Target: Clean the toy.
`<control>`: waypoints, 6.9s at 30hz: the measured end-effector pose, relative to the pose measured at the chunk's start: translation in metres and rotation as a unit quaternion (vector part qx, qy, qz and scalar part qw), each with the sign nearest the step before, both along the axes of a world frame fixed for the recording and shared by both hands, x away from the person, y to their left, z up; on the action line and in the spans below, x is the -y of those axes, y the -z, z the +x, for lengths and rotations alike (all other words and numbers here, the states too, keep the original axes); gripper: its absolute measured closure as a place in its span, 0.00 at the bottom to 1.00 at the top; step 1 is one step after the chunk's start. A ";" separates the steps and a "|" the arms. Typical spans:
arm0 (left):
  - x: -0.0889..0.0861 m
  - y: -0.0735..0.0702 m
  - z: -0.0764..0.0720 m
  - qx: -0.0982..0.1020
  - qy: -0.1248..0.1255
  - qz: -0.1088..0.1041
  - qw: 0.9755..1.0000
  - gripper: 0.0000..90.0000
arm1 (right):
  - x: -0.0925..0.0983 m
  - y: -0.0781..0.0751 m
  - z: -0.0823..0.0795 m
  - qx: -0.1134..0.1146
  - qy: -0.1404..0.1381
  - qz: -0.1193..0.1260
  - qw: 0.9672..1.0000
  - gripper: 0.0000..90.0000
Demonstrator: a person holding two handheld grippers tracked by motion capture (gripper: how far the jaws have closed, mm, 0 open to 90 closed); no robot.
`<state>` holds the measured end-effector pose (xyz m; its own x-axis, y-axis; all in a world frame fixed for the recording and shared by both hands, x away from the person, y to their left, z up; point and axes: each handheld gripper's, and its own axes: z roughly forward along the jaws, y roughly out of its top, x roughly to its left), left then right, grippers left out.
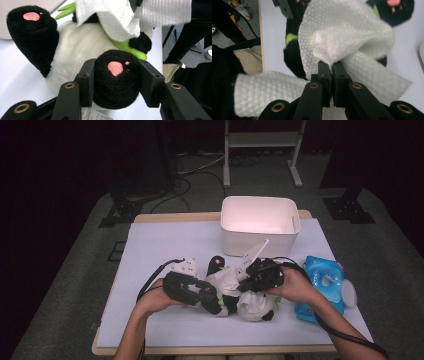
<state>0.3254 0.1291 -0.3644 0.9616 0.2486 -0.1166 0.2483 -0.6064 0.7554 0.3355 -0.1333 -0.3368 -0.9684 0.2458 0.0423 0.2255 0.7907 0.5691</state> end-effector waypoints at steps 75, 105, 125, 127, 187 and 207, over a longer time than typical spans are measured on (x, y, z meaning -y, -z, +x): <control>0.005 0.004 -0.002 -0.004 0.007 0.011 1.000 0.57 | -0.025 -0.013 0.008 0.007 -0.013 -0.008 1.000 0.92; 0.005 0.004 -0.002 -0.006 0.005 0.012 1.000 0.57 | 0.051 -0.002 -0.015 -0.014 0.042 0.018 0.999 0.93; 0.005 0.004 -0.002 -0.005 0.005 0.015 1.000 0.57 | 0.093 0.020 -0.019 -0.040 0.085 0.024 0.995 0.93; 0.006 0.004 -0.002 -0.005 0.004 0.014 1.000 0.57 | 0.094 0.021 -0.020 -0.042 0.087 0.025 0.995 0.93; 0.008 0.005 -0.005 -0.003 0.007 0.023 1.000 0.57 | 0.092 0.019 -0.008 -0.033 0.090 0.012 0.995 0.93; 0.010 0.006 -0.009 -0.005 0.019 0.032 0.999 0.57 | 0.058 0.011 0.034 -0.031 0.094 -0.002 0.995 0.93</control>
